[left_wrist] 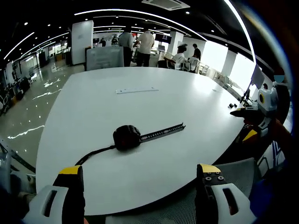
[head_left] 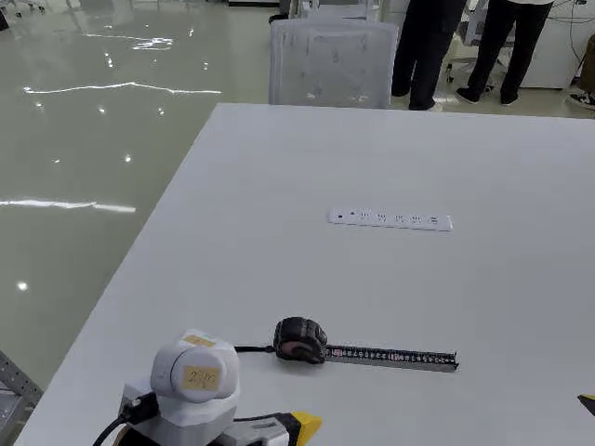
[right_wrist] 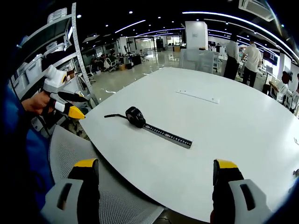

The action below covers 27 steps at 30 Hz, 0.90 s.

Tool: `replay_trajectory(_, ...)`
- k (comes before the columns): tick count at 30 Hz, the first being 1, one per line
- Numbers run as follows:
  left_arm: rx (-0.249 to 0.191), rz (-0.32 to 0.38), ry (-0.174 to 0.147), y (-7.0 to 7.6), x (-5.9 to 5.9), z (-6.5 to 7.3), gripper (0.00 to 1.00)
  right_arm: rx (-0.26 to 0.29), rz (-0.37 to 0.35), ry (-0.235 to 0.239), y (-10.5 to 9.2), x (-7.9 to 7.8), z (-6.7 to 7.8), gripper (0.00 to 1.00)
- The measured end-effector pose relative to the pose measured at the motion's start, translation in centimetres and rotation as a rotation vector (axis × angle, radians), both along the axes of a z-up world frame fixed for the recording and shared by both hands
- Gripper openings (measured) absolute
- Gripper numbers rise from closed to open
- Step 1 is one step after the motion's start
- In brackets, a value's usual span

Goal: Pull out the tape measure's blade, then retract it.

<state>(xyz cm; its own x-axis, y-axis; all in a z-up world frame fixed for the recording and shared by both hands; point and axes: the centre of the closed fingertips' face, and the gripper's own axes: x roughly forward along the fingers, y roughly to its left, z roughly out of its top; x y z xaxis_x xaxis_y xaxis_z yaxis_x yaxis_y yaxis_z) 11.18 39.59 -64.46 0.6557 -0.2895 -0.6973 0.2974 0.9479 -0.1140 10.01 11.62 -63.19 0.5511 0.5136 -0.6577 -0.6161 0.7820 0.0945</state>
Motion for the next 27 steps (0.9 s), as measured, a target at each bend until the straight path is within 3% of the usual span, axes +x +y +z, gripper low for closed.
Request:
replay_trajectory(8, 0.029, 0.033, -0.028, 0.2, 2.6, -0.7, 0.97, -0.043, 0.067, 0.009, 0.8, 1.5, -1.8, 0.98)
replay_trajectory(15, 0.059, 0.057, -0.033, -0.3, 4.9, -2.1, 0.96, -0.081, 0.122, 0.007, 0.9, 3.1, -3.1, 0.95)
replay_trajectory(20, 0.054, 0.082, -0.036, -0.6, 5.9, -3.1, 0.95, -0.089, 0.139, 0.022, 0.7, 4.0, -4.2, 0.94)
replay_trajectory(27, 0.063, 0.091, -0.012, -1.4, 7.0, -4.9, 0.96, -0.113, 0.178, 0.047, 0.3, 5.1, -5.7, 0.92)
